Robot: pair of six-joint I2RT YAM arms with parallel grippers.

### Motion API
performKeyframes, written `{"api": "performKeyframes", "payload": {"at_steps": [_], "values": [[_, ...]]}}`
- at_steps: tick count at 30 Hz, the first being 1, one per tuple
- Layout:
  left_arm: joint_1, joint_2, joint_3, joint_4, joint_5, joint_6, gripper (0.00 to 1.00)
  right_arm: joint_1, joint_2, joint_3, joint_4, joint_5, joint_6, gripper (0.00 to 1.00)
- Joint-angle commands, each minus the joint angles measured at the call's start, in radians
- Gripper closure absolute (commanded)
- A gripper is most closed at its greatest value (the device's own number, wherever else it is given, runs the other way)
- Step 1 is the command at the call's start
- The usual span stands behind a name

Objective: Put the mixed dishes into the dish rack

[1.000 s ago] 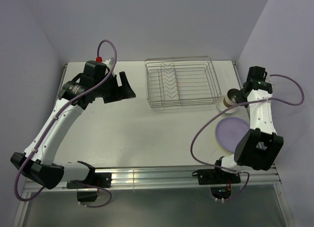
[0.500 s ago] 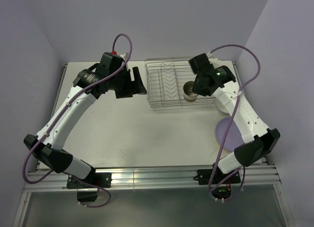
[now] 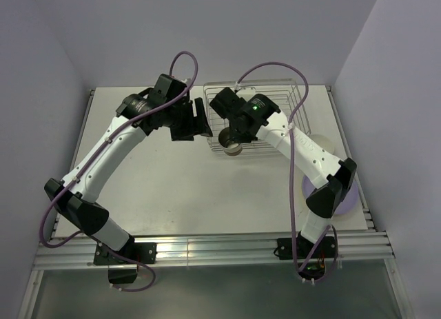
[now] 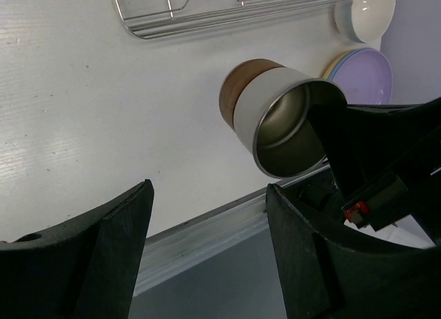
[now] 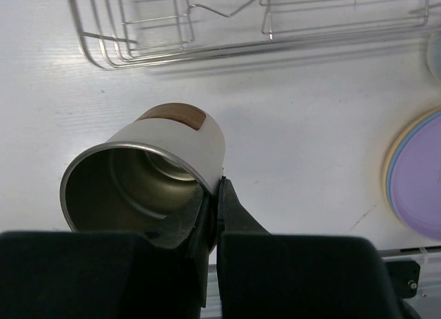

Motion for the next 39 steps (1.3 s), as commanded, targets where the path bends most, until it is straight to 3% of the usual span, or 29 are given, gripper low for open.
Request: {"api": "performKeyframes", "payload": {"at_steps": [1, 9, 20, 23, 24, 27, 30, 31, 33, 34, 35, 37, 38, 39], "values": [[-0.004, -0.005, 0.001, 0.011, 0.015, -0.016, 0.28, 0.021, 0.01, 0.094, -0.048, 0.048, 0.023, 1.0], [-0.004, 0.018, -0.001, 0.016, 0.037, -0.007, 0.29, 0.053, 0.016, 0.112, -0.025, 0.017, 0.029, 1.0], [-0.004, 0.04, -0.011, 0.022, 0.044, -0.001, 0.32, 0.107, 0.084, 0.266, -0.063, -0.001, 0.022, 1.0], [-0.006, 0.048, -0.007, 0.024, 0.052, 0.002, 0.48, 0.116, 0.085, 0.281, -0.068, -0.004, 0.022, 1.0], [-0.004, 0.048, -0.007, 0.024, 0.052, 0.002, 0.59, 0.116, 0.084, 0.284, -0.069, -0.004, 0.02, 1.0], [-0.003, 0.049, -0.01, 0.022, 0.052, -0.001, 0.82, 0.121, 0.075, 0.289, -0.066, -0.01, 0.014, 1.0], [0.0, 0.051, -0.014, 0.025, 0.061, 0.001, 1.0, 0.125, 0.056, 0.281, -0.05, -0.029, -0.003, 1.0], [0.003, 0.049, -0.015, 0.028, 0.066, 0.001, 1.0, 0.124, 0.045, 0.275, -0.037, -0.045, -0.011, 0.97], [0.01, 0.045, -0.021, 0.031, 0.07, 0.004, 1.0, 0.124, 0.038, 0.273, -0.036, -0.062, -0.023, 0.81], [0.016, 0.042, -0.025, 0.033, 0.078, 0.004, 1.0, 0.124, 0.027, 0.273, -0.034, -0.075, -0.032, 0.65], [0.022, 0.026, -0.033, 0.034, 0.087, 0.002, 1.0, 0.122, 0.024, 0.278, -0.039, -0.101, -0.035, 0.42], [0.062, 0.002, -0.085, 0.066, 0.159, -0.002, 1.0, 0.113, 0.009, 0.304, -0.065, -0.113, -0.034, 0.29], [0.08, -0.033, -0.138, 0.091, 0.196, -0.007, 1.0, 0.107, -0.004, 0.303, -0.062, -0.148, -0.037, 0.15], [0.118, -0.053, -0.163, 0.138, 0.228, -0.013, 1.0, 0.098, -0.016, 0.283, -0.057, -0.174, -0.034, 0.14]]}}
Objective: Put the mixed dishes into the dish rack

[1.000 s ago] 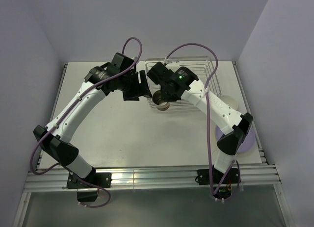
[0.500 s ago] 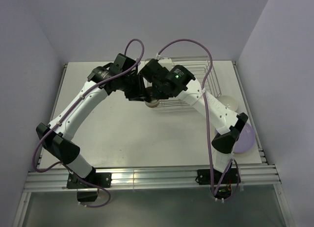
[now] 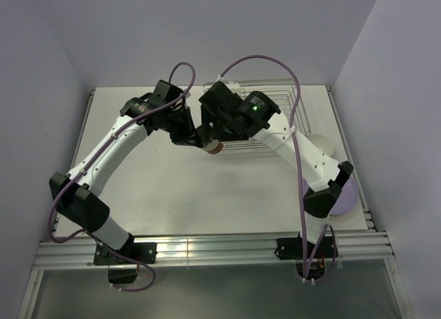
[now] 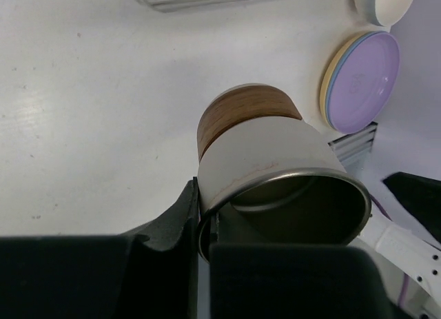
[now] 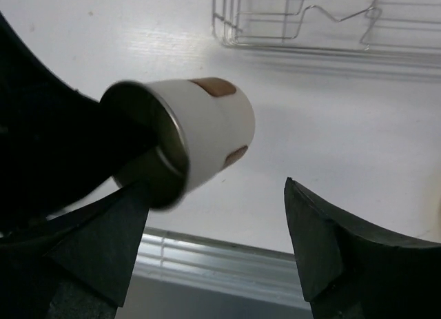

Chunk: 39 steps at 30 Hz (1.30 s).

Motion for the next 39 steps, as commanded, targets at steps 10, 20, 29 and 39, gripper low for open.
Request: {"api": "performKeyframes", "payload": {"at_steps": [10, 20, 29, 39], "values": [[0.177, -0.177, -0.202, 0.385, 0.544, -0.208, 1.0, -0.289, -0.486, -0.535, 0.543, -0.727, 0.071, 0.13], [0.23, -0.321, -0.677, 1.374, 0.754, -1.136, 1.0, -0.444, -0.565, -0.721, 0.925, -1.047, 0.213, 0.12], [0.196, -0.303, -0.788, 1.798, 0.722, -1.453, 1.0, -0.451, -0.528, -0.825, 1.165, -1.156, 0.304, 0.12], [0.168, -0.291, -0.854, 1.938, 0.701, -1.565, 1.0, -0.458, -0.472, -0.842, 1.384, -1.22, 0.393, 0.12]]}}
